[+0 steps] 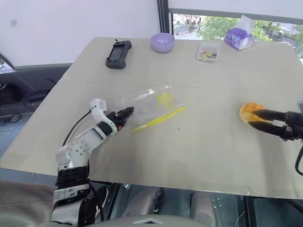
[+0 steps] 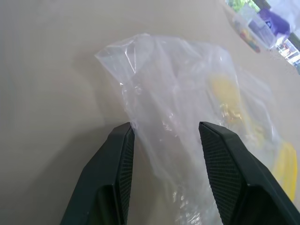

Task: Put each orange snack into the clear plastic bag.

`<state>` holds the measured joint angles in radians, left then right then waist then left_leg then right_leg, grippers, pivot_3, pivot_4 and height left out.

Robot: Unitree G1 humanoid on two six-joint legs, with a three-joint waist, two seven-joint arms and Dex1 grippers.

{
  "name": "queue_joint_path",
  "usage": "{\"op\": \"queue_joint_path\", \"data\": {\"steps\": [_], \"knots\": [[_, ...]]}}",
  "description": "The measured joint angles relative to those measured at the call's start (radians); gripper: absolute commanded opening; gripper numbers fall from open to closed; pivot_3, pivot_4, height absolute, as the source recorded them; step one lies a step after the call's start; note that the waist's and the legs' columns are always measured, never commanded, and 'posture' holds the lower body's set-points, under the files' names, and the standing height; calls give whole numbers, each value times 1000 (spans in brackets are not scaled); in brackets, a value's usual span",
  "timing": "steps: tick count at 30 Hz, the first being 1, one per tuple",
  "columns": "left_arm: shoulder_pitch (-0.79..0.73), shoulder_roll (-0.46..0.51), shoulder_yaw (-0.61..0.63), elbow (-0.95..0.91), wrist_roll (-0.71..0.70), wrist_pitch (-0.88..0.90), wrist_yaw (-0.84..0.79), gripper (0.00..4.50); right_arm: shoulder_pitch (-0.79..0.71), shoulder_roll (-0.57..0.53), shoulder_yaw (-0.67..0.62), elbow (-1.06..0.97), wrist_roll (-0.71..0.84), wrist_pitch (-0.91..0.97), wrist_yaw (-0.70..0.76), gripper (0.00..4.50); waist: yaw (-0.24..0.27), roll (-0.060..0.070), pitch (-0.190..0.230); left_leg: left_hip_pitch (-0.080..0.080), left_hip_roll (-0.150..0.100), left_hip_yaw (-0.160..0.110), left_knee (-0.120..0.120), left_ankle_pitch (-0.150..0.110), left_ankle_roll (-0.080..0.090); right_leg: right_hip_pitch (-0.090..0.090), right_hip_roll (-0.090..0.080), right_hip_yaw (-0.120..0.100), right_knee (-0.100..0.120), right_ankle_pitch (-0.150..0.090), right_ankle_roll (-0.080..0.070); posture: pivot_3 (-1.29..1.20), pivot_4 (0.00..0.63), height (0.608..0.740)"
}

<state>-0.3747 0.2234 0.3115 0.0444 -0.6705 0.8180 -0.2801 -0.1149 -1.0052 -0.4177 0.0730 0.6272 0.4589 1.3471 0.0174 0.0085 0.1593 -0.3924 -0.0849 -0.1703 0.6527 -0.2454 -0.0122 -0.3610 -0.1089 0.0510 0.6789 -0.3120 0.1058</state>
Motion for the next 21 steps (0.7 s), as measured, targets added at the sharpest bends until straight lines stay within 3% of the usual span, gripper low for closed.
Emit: {"op": "queue_joint_path", "data": {"steps": [2,3,12,17,21], "knots": [[-27,-14,-9,18,-2,35,7,179,-13,18,25,-38,0,26,-37,2436,-4,-1,1,-2,0,0,0,1,-1,-2,0,0,0,0,0,0,150,740],[-33,-18,-9,18,-3,50,12,75,-17,25,31,-53,-1,36,-55,2436,-5,-2,1,-2,0,0,0,1,-2,-2,0,0,0,0,0,0,150,740],[-93,-56,84,13,-111,224,114,75,-57,150,141,-222,-28,83,-264,2436,-6,-9,3,-5,1,-2,0,1,-2,-7,0,1,0,0,0,0,150,740],[-181,-157,222,-3,-316,340,283,75,-77,203,371,-304,-294,-103,-381,2436,-6,-17,7,-9,1,-3,0,2,-3,-11,0,1,1,0,0,0,150,740],[-246,-184,275,-41,-440,359,387,75,-84,231,452,-314,-395,-216,-401,2436,-9,-20,7,-11,1,-2,1,2,-3,-13,0,3,0,0,0,0,150,740]]}}
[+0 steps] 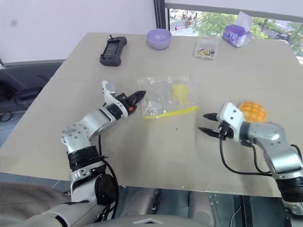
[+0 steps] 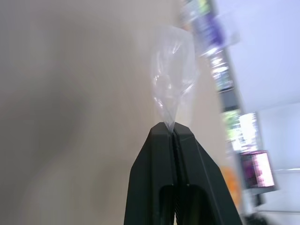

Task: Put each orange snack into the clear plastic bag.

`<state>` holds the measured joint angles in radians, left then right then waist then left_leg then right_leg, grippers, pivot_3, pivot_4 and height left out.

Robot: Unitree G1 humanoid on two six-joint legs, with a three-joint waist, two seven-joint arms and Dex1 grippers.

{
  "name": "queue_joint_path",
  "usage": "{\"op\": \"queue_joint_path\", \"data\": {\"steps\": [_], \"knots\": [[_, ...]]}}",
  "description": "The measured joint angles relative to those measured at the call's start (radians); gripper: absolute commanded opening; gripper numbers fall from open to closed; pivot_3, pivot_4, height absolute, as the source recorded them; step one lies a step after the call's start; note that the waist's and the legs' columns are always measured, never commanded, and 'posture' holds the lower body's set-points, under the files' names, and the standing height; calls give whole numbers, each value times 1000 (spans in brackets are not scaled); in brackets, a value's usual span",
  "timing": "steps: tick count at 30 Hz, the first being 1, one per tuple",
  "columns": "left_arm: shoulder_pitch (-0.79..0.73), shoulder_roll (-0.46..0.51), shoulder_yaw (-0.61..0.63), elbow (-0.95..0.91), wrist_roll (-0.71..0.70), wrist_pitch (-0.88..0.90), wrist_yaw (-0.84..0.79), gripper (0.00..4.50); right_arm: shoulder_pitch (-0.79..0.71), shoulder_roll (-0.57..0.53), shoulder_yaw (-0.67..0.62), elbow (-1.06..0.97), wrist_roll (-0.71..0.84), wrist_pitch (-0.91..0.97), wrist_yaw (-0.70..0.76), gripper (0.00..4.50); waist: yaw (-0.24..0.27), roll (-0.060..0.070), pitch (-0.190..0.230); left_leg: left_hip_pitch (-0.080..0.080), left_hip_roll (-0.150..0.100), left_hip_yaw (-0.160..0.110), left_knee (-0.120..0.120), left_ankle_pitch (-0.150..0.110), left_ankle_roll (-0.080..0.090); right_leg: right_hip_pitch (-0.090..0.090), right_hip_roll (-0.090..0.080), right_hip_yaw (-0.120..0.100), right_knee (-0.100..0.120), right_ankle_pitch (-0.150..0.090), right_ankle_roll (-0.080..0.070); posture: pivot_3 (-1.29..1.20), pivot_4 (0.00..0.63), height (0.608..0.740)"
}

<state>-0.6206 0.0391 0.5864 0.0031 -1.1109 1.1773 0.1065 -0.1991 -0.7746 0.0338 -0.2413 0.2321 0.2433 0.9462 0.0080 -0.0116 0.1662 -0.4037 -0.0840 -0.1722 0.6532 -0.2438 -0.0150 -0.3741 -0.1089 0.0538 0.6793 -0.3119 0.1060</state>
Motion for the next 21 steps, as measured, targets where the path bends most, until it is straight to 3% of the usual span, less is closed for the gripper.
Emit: {"op": "queue_joint_path", "data": {"steps": [1,3,10,21], "knots": [[-30,-24,39,-1,-89,1,109,75,-48,38,59,29,-118,-138,-53,2436,-11,-3,0,0,0,0,0,0,0,-2,0,1,1,0,0,0,150,740],[-40,-43,44,-1,-167,-2,193,75,-91,70,94,73,-204,-224,-113,2436,-17,-3,0,0,0,0,0,0,0,-2,0,1,2,0,0,0,150,740],[2,-44,3,-22,-404,-61,439,75,-216,160,182,271,-425,-384,-258,2436,-23,-4,-1,0,1,2,0,0,0,-3,1,3,2,0,0,0,150,740],[49,-26,-94,-24,-566,-231,545,75,-306,249,306,448,-608,-507,-351,2436,-24,-5,-1,2,0,3,0,0,-1,-3,3,5,3,1,-1,0,150,740]]}}
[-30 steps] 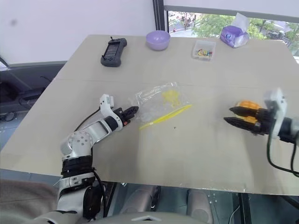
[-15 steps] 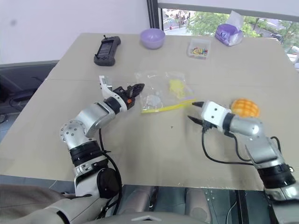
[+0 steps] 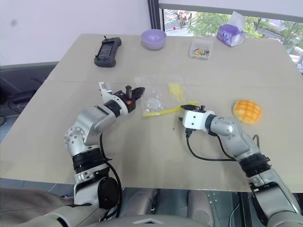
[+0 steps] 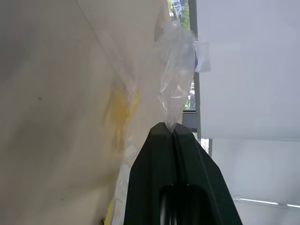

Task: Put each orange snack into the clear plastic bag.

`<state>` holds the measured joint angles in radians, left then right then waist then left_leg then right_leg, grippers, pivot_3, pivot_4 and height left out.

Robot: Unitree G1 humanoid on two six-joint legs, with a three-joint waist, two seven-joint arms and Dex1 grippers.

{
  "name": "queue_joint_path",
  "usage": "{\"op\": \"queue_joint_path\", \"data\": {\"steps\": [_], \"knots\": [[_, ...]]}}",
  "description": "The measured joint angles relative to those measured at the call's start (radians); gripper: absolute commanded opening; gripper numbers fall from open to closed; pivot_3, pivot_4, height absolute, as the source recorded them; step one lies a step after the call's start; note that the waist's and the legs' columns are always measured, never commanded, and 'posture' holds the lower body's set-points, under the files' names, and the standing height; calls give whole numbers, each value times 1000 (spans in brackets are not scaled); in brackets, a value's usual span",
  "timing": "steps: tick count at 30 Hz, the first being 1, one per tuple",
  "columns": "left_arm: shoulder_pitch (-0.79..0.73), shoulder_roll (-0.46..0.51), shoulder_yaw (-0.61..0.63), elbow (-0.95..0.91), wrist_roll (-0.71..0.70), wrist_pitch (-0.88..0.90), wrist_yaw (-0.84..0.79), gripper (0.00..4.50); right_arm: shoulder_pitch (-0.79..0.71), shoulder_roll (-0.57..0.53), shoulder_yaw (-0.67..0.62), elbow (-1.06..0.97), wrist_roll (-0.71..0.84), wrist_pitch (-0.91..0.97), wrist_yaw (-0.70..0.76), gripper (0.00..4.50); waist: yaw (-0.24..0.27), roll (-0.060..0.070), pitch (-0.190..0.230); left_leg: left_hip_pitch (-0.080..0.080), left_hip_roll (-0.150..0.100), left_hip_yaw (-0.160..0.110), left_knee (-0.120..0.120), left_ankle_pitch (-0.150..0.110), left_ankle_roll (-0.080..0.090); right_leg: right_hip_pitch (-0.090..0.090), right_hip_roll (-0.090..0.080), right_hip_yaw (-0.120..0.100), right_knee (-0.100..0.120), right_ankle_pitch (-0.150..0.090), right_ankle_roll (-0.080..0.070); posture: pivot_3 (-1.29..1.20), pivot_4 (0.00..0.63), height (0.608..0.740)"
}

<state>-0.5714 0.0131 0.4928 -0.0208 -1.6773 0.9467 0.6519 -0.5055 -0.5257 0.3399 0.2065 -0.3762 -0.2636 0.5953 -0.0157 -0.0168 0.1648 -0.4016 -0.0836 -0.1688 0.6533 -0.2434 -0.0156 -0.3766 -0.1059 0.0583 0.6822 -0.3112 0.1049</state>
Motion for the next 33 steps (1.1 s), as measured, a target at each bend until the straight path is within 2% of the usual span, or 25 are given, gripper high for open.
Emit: {"op": "queue_joint_path", "data": {"steps": [6,12,21,24,26,31,33], "knots": [[26,41,-59,-6,-44,-62,9,75,-31,59,-6,68,-51,18,-134,2436,-1,0,0,0,0,1,0,0,0,0,1,1,0,0,-1,0,150,740],[27,83,-74,-6,-81,-112,9,75,-48,45,-8,101,-68,18,-174,2436,-3,0,0,1,0,2,-1,0,0,0,1,2,0,0,-1,0,150,740],[37,105,-121,-6,-117,-151,8,75,-87,174,-9,169,-56,62,-236,2436,-17,-1,0,1,1,7,-1,0,0,0,1,3,1,0,-1,0,150,740],[47,105,-138,-6,-127,-160,8,75,-94,180,-9,189,-52,63,-244,2436,-21,-1,0,1,0,6,-1,0,0,0,1,4,1,1,-1,0,150,740],[48,106,-141,-6,-133,-170,8,75,-96,181,-9,188,-37,58,-226,2436,-23,-1,0,1,0,6,-1,0,0,0,1,3,1,1,-1,0,150,740],[48,115,-146,-5,-134,-193,4,75,-53,162,47,79,42,20,-34,2436,-26,-1,-1,1,1,5,-2,0,0,0,1,4,0,0,-1,0,150,740],[48,115,-146,-5,-139,-204,3,75,-40,166,72,46,43,21,-6,2436,-25,-1,-1,1,1,3,-2,0,0,0,1,4,0,1,-1,0,150,740]]}}
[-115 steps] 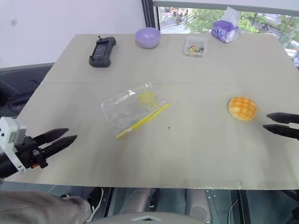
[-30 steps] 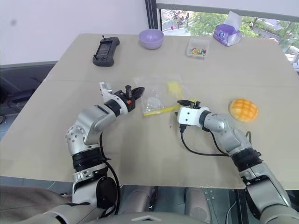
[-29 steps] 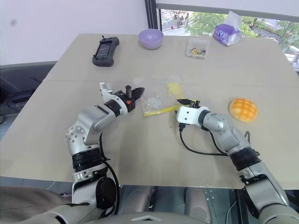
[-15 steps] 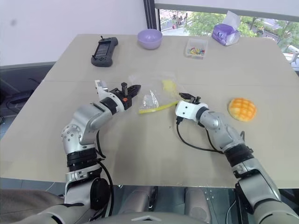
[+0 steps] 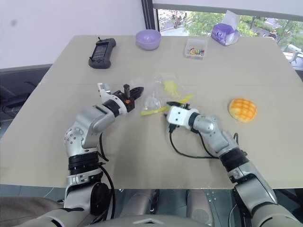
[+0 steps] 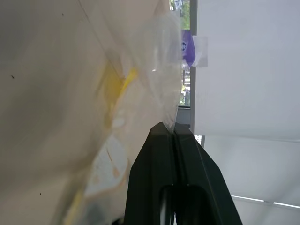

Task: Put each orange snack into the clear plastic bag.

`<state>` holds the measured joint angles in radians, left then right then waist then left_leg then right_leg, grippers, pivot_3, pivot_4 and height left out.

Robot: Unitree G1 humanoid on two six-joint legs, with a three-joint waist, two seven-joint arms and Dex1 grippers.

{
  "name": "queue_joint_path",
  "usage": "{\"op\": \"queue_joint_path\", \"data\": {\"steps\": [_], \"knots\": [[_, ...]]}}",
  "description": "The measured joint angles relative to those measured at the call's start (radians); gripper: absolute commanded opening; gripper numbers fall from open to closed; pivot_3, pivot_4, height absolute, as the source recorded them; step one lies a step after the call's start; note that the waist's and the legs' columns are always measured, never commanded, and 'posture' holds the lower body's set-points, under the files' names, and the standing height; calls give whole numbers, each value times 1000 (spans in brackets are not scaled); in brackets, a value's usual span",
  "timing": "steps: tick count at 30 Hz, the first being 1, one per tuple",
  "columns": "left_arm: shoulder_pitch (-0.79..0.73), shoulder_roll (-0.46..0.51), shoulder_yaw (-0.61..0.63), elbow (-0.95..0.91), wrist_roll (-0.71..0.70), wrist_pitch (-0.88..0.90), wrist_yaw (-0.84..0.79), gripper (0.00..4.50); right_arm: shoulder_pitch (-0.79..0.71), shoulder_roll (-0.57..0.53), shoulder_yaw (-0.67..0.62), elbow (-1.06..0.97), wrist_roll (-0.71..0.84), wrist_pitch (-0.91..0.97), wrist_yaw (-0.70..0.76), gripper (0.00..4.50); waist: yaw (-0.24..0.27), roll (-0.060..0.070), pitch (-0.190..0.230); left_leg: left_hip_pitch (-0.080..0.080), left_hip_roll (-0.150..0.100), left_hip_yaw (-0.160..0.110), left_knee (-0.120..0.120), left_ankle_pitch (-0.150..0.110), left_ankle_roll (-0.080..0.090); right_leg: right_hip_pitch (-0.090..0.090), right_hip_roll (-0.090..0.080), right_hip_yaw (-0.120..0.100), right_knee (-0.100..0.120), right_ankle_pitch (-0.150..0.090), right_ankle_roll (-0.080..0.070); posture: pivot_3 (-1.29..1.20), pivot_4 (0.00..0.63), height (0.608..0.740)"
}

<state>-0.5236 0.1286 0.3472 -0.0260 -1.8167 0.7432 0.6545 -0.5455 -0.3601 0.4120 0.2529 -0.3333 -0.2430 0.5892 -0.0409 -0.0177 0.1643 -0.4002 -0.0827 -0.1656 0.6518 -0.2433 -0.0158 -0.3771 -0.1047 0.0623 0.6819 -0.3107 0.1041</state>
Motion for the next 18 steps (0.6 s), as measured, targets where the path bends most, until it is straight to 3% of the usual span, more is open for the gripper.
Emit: {"op": "queue_joint_path", "data": {"steps": [11,18], "knots": [[2,1,-6,-2,-54,-38,3,75,-122,32,-40,183,-168,100,-318,2436,0,0,0,1,-1,5,0,0,0,-1,1,2,3,0,0,0,150,740],[11,10,-22,-3,-68,-45,3,75,-157,40,-59,268,-163,77,-389,2436,-1,0,0,1,0,7,0,0,0,-1,1,3,3,0,0,0,150,740]]}}
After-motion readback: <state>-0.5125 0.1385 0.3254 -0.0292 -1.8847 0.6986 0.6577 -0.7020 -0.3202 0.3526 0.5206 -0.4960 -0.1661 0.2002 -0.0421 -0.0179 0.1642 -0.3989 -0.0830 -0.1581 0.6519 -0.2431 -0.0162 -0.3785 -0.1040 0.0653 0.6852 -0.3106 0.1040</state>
